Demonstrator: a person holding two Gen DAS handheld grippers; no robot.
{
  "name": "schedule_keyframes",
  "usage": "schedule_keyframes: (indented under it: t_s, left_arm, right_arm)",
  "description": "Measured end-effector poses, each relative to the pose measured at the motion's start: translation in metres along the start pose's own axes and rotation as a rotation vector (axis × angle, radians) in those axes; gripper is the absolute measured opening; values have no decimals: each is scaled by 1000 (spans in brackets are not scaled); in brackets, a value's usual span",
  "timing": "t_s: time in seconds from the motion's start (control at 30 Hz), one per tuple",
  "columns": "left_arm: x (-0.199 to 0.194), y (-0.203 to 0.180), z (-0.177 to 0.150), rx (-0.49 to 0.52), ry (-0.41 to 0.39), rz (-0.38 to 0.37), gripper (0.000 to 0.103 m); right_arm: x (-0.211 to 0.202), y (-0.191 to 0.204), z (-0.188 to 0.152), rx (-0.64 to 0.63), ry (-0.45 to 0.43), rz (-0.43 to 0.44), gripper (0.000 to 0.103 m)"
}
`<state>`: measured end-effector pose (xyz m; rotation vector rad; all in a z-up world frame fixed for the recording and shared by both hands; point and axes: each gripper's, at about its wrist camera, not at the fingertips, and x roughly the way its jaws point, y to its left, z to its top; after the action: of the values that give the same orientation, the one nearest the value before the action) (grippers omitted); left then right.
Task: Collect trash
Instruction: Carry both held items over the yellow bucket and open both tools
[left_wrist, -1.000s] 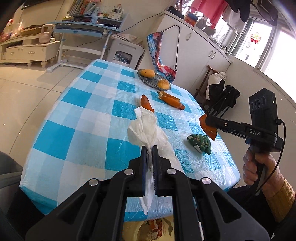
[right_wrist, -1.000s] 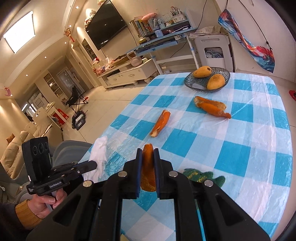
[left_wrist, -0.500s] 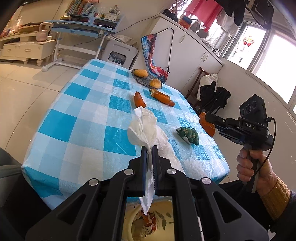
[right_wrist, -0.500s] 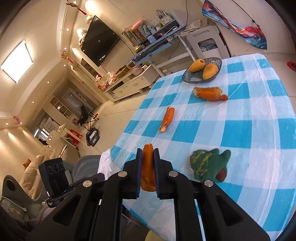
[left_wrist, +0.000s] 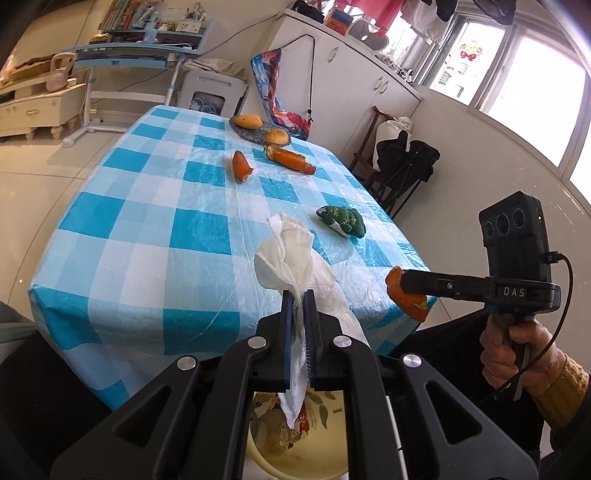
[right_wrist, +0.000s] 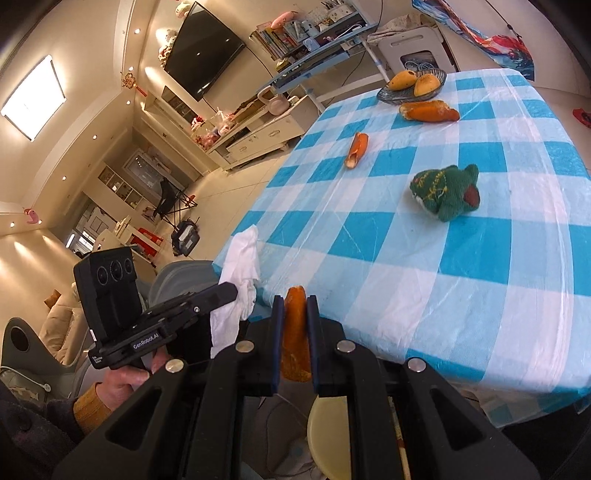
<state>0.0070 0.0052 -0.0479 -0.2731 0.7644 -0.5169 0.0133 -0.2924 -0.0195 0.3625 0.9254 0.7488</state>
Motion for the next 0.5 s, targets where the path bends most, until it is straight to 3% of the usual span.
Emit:
schedule_keyframes:
  t_s: [0.3,0.37,0.4,0.5]
  left_arm:
    - [-4,-16,-19,51,56,-22,6]
    - [-3,-22,-25,72,82,-34,7]
    - [-2,-25,-29,81,101,-42,7]
    - [6,-35,-44,126,196,-73,7]
  right_arm:
    - [-2,6,-32,-9,68,-64,16]
    - [-3,5,-36,-4,74,-88,25]
    - [-5,4,-37,3,64,-107,39]
    - [-13,-1,-35,25,24,-110,40]
